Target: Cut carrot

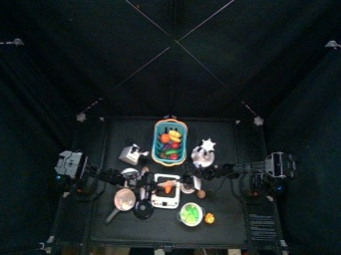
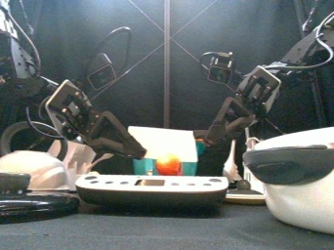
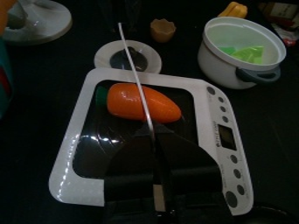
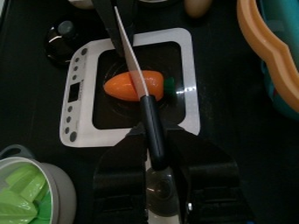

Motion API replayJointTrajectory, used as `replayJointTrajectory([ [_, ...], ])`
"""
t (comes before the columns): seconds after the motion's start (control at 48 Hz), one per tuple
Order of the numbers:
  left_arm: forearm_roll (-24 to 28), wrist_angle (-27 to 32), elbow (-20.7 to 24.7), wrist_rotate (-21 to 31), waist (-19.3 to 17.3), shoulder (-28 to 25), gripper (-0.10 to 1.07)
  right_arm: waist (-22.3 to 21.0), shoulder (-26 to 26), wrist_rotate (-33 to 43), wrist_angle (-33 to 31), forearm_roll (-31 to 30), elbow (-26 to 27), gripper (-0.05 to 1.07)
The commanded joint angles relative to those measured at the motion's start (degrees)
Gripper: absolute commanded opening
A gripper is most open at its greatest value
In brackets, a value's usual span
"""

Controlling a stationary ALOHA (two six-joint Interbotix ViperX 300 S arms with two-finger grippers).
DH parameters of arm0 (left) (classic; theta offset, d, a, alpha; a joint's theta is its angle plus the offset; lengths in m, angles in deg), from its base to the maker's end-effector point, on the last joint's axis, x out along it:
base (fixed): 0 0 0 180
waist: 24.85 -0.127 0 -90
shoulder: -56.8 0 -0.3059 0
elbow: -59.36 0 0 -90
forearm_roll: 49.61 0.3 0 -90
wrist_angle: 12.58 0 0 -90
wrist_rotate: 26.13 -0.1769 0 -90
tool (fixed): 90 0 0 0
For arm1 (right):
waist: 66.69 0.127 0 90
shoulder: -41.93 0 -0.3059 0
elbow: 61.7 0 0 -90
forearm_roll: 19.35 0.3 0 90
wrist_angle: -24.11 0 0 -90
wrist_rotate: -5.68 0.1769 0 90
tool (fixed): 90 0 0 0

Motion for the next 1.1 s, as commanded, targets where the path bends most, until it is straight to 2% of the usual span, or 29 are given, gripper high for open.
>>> replayJointTrajectory([
  [0.0,0.35,2.90,-0.44,-0.70,1.23,-0.09,0.29,-0.79,0.70,0.35,-2.37,0.53,0.62,0.37],
  [0.25,1.85,7.82,0.00,-0.70,-1.32,0.18,0.29,1.05,0.53,0.35,-4.13,1.41,0.53,0.37],
  [0.708,2.37,8.17,0.26,-0.79,-3.16,0.53,0.29,2.55,-1.67,-0.18,-7.91,2.99,1.93,0.37],
  [1.083,4.39,8.17,0.35,-0.79,-3.16,2.90,0.29,2.55,0.35,-0.26,-9.23,2.99,2.20,0.37],
])
